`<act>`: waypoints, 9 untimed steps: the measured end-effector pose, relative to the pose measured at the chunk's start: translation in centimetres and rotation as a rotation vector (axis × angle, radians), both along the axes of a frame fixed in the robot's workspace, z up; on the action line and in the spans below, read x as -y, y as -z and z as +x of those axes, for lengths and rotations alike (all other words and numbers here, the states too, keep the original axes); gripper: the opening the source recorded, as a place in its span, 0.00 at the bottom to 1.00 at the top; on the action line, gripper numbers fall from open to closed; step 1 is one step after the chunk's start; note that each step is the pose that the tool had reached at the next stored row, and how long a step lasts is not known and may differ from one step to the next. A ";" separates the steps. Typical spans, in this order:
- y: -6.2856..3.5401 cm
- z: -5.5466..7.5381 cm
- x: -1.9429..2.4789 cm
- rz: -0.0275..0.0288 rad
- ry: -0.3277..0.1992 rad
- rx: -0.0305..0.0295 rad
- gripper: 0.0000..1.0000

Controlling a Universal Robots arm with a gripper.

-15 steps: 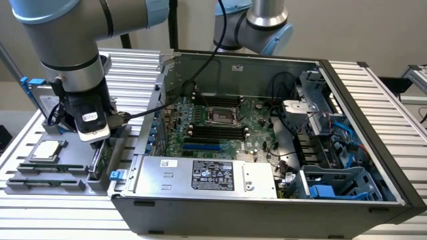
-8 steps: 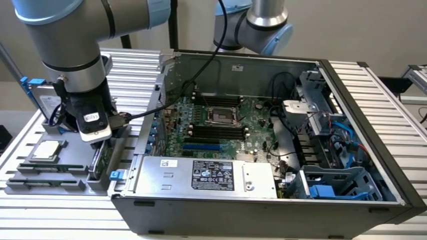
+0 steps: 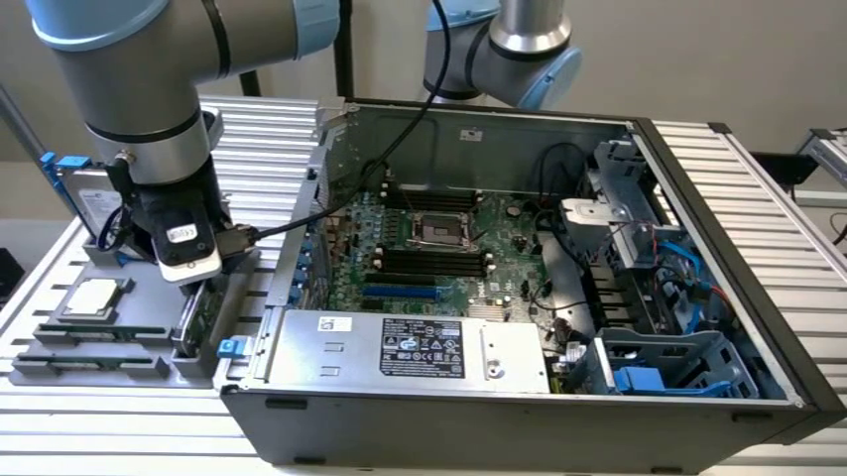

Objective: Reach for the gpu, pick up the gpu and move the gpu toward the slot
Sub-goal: 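Pick up the gpu and move the gpu toward the slot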

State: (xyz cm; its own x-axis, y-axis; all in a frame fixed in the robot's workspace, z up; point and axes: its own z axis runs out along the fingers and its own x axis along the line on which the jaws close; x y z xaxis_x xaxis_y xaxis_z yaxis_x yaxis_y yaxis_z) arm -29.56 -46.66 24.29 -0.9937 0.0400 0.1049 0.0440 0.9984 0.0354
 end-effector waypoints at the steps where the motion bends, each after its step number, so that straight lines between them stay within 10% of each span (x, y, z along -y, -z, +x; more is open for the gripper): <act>1: 0.00 0.0 0.00 -0.0001 0.000 -0.0005 0.27; 9: 0.00 0.0 0.00 -0.0002 -0.011 -0.0016 0.26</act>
